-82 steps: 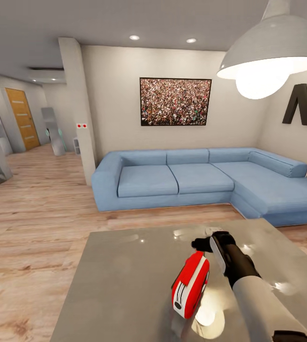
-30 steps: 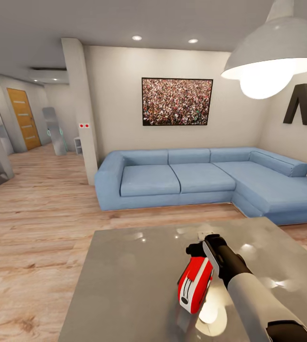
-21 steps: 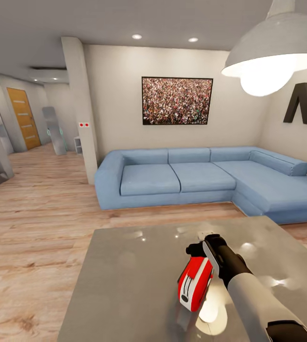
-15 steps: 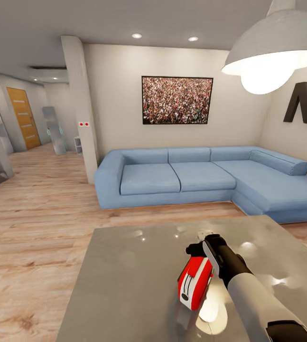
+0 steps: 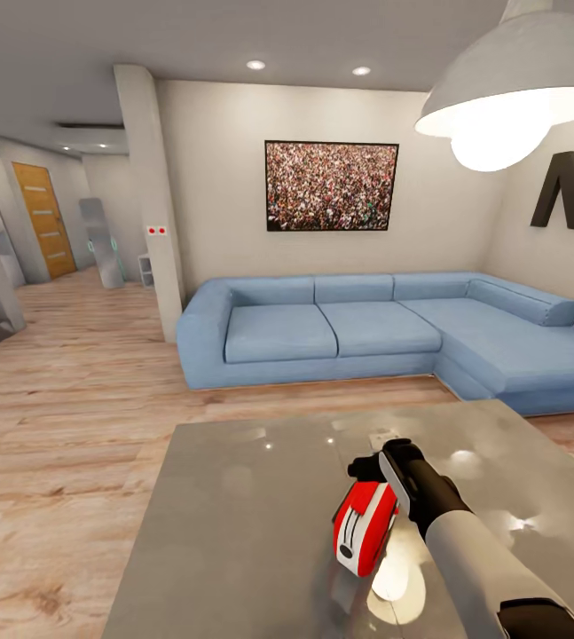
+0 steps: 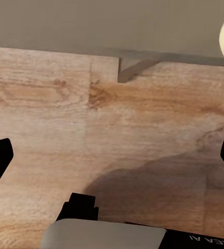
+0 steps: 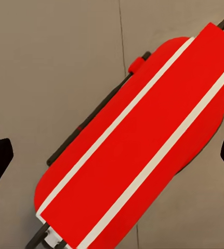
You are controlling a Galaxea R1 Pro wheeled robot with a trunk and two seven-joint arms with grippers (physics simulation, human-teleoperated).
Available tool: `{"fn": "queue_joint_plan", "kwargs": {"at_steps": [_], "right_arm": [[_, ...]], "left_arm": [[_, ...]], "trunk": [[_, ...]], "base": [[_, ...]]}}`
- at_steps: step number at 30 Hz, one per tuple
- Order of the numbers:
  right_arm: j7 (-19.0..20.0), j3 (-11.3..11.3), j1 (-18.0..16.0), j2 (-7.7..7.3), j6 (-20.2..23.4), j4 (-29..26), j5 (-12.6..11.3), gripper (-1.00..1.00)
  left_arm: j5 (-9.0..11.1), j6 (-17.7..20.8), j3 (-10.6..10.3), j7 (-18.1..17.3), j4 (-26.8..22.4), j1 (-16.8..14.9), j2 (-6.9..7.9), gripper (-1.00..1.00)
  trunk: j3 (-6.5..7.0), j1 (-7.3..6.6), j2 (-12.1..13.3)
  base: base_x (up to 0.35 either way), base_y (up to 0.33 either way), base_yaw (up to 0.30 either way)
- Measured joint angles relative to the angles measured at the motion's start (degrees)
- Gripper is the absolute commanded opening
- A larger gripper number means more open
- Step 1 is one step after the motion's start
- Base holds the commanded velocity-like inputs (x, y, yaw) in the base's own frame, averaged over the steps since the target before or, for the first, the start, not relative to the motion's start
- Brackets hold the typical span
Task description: Turn on the radio receiver that's on the table in the living room.
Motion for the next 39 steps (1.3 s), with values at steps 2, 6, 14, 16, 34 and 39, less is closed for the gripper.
{"fn": "queue_joint_plan", "kwargs": {"at_steps": [2, 6, 14, 16, 34, 39], "right_arm": [[-0.03, -0.01, 0.00, -0.06, -0.01, 0.12, 0.06, 1.00], [-0.05, -0.02, 0.00, -0.23, -0.03, 0.29, 0.09, 1.00], [-0.06, -0.02, 0.00, -0.26, -0.03, 0.38, 0.05, 1.00], [-0.03, 0.03, 0.00, -0.26, -0.04, 0.39, -0.01, 1.00], [0.03, 0.15, 0.00, -0.18, -0.04, 0.93, 0.04, 1.00], [0.03, 0.15, 0.00, -0.18, -0.04, 0.92, 0.04, 1.00]], "left_arm": [[0.00, 0.00, 0.00, 0.00, 0.00, 0.02, 0.03, 1.00], [0.00, 0.06, 0.01, 0.00, 0.00, 0.00, 0.01, 1.00], [0.00, 0.01, 0.00, 0.00, 0.00, 0.01, -0.02, 1.00], [0.00, 0.00, 0.00, 0.00, 0.00, 0.01, -0.07, 1.00], [-0.03, 0.00, 0.00, 0.00, 0.00, 0.01, -0.20, 1.00], [-0.01, 0.00, 0.00, 0.00, 0.02, 0.02, -0.20, 1.00]], "trunk": [[-0.17, 0.21, -0.39], [-0.89, 1.09, -1.99], [-1.97, 2.42, -4.41], [-1.97, 2.42, -4.41], [-3.77, 4.61, -8.42], [-3.77, 4.61, -8.42]], "base": [[0.000, 0.000, 0.000], [0.000, 0.000, 0.000], [0.000, 0.000, 0.000], [0.000, 0.000, 0.000], [0.000, 0.000, 0.000], [0.000, 0.000, 0.000]]}}
